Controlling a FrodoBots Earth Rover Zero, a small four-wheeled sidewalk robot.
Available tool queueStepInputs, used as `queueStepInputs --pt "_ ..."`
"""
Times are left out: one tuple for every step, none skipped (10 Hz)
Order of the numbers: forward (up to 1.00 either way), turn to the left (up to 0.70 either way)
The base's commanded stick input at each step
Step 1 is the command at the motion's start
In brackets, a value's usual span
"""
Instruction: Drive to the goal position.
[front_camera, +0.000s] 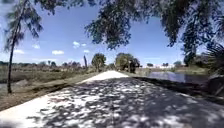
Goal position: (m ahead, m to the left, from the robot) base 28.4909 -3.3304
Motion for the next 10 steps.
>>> queueStepInputs --pt "0.7 0.35" --pt "0.7 0.35" --pt "0.7 0.1" --pt "0.7 0.0" --pt "0.7 0.0" --pt "0.7 0.0" --pt "0.7 0.0" --pt "0.7 0.0" --pt "0.7 0.0" --pt "0.7 0.0"
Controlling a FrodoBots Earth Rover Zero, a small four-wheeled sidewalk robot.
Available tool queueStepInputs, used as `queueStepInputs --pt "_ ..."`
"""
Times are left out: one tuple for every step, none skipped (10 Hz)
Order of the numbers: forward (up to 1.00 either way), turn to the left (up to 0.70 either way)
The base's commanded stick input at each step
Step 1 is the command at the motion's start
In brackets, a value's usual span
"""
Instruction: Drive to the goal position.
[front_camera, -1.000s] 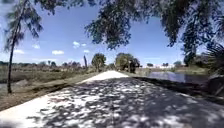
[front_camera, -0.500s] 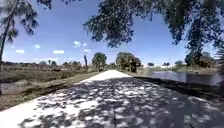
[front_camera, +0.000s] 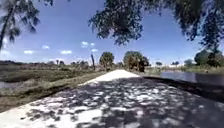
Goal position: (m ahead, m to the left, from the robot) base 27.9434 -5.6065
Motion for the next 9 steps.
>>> queueStepInputs --pt "0.7 0.0" --pt "0.7 0.0" --pt "0.7 0.0" --pt "0.7 0.0" --pt "0.7 0.0" --pt "0.7 0.0" --pt "0.7 0.0" --pt "0.7 0.0" --pt "0.7 0.0"
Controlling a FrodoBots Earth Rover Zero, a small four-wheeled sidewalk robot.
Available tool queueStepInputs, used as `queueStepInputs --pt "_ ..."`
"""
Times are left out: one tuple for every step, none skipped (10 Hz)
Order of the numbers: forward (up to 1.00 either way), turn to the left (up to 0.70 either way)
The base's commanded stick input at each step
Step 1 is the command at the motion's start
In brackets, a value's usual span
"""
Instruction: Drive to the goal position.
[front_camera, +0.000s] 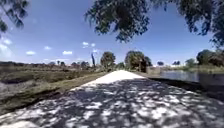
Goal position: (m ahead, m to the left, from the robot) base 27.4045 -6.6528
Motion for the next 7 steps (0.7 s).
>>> queueStepInputs --pt "0.7 0.0" --pt "0.7 0.0" --pt "0.7 -0.18" --pt "0.7 -0.23" --pt "0.7 0.0" --pt "0.7 0.0" --pt "0.7 0.0"
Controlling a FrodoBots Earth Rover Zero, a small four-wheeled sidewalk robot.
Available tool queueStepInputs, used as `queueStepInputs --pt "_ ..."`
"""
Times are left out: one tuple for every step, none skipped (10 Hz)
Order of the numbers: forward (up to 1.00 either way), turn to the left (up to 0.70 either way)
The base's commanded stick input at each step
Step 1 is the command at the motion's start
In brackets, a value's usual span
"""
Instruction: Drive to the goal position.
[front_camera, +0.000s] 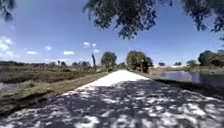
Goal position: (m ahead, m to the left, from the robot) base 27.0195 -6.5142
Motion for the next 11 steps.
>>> queueStepInputs --pt "0.7 0.0" --pt "0.7 0.0" --pt "0.7 0.0" --pt "0.7 0.0" --pt "0.7 0.0" --pt "0.7 0.0" --pt "0.7 0.0" --pt "0.7 0.0" --pt "0.7 0.0" --pt "0.7 0.0" --pt "0.7 -0.23"
